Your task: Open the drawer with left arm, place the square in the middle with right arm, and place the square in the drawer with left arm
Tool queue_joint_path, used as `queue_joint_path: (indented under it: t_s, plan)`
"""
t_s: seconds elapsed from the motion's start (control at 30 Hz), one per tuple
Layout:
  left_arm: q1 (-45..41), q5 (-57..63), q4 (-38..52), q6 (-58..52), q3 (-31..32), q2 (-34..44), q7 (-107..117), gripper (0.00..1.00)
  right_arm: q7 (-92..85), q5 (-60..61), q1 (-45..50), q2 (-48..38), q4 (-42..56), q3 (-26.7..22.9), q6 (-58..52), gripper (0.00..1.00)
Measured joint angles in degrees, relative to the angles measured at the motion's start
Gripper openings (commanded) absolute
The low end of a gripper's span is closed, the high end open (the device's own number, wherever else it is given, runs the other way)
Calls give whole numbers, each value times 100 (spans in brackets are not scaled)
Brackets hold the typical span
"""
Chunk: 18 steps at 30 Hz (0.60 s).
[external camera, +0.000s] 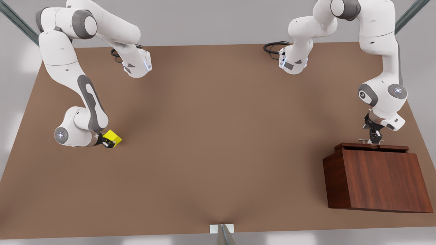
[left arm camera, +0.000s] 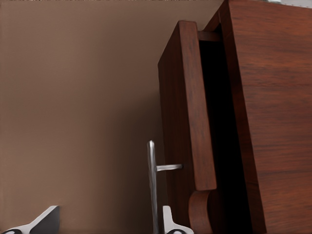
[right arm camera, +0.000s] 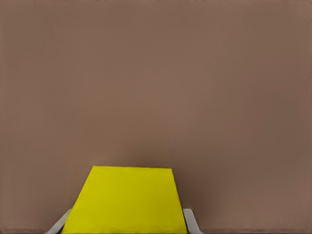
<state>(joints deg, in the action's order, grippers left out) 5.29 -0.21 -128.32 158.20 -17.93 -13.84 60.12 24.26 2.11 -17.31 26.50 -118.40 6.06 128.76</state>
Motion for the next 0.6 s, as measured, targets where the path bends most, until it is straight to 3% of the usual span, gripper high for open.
queue_joint_path:
  t_s: [0.43,0.6]
  plan:
    - [35,43,-123,-501,-18,249,-17,100,31,38,322,-533,396,137,-585,70]
    - [33,45,-122,-746,-18,408,-18,100,1635,48,364,-659,1368,1326,-1757,70]
